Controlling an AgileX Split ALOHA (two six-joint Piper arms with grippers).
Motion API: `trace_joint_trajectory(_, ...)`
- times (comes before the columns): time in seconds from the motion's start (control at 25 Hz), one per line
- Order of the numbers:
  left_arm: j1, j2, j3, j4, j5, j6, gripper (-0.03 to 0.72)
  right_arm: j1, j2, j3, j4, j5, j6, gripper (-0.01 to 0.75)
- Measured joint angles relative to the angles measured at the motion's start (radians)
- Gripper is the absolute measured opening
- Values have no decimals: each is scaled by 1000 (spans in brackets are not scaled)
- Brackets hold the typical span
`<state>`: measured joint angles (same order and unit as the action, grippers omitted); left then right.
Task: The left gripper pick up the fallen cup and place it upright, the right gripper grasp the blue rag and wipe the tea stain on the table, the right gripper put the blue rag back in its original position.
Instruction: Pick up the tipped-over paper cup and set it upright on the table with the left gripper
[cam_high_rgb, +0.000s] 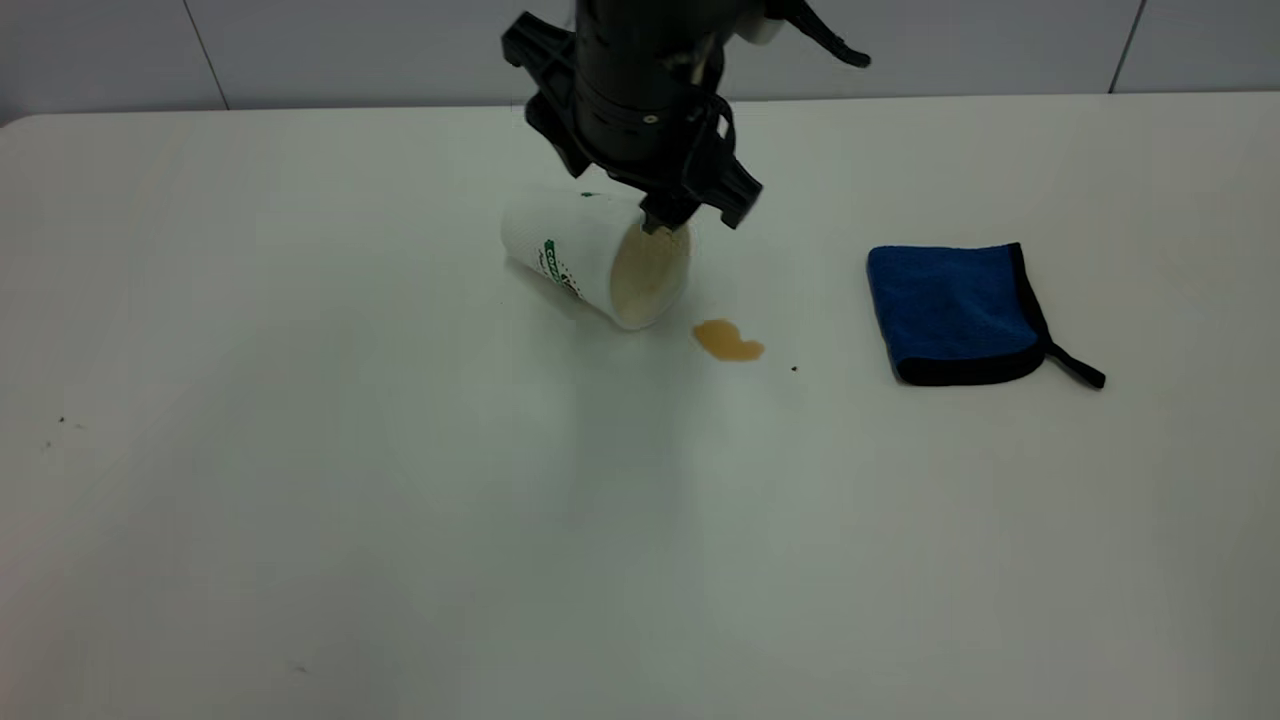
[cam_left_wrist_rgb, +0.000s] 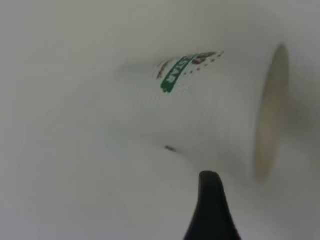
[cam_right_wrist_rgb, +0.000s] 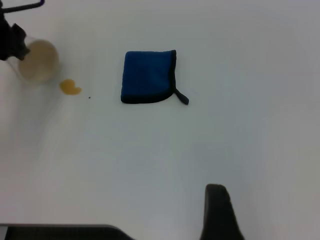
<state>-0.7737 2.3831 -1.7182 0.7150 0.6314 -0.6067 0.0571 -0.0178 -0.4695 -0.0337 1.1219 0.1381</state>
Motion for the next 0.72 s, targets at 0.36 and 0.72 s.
trace_joint_trajectory(0.36,-19,109,-77,141,13,-108,588,0,0,0,0,0,0,532)
trace_joint_trajectory(0.72,-19,149,-79,315,10,-235,588,0,0,0,0,0,0,532)
